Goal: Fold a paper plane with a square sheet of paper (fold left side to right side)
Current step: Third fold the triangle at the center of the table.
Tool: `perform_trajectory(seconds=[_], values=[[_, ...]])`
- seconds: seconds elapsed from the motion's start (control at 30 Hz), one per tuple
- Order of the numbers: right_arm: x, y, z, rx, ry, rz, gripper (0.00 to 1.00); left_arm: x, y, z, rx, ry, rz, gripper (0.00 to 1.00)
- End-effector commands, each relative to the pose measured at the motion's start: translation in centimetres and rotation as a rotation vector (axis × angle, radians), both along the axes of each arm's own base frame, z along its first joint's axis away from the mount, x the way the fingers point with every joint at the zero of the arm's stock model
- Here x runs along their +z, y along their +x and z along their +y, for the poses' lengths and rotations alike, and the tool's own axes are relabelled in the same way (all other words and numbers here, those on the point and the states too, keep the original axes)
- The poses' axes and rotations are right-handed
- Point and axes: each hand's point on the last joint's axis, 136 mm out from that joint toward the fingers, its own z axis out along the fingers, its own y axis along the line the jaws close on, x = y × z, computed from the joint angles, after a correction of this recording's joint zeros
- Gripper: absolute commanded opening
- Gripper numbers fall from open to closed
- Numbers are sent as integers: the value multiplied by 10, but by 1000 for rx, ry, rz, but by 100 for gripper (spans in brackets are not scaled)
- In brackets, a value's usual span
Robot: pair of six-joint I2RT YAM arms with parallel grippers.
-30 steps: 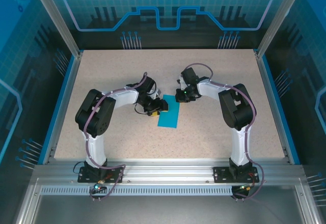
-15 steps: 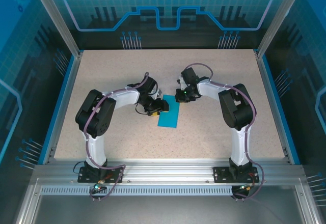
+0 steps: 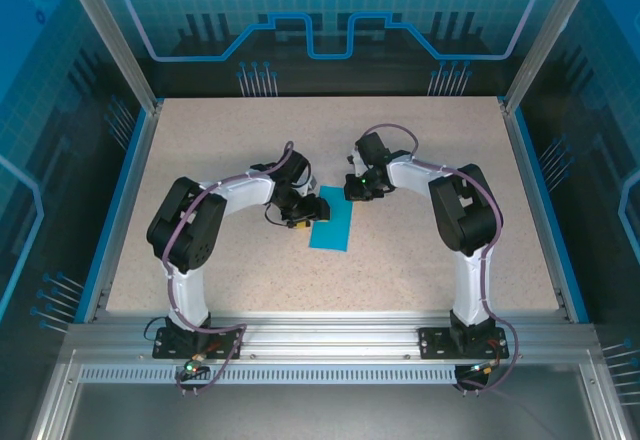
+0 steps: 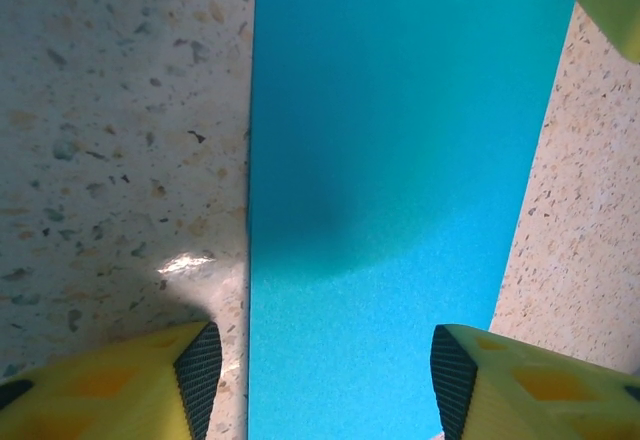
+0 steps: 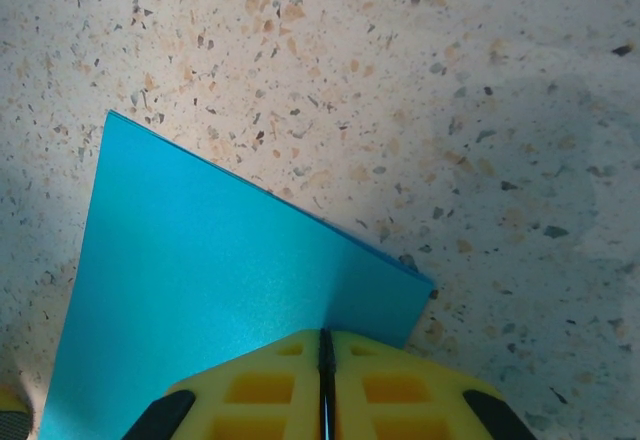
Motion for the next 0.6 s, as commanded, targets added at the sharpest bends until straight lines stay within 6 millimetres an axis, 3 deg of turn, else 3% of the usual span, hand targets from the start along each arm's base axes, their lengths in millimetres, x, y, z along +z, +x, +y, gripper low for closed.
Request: perform_trajectory(seconds=[0.0,0.3,0.57], values=[[-23,-12,-4,17,-33,66,11,1,-3,-7,-34,2,15,60],[-23,-11,-4,16,-32,65,11,-4,-7,-12,-47,-7,38,57],[-23,-11,-4,17,-31,63,11,8,-5,-16,-25,-49,20,51]])
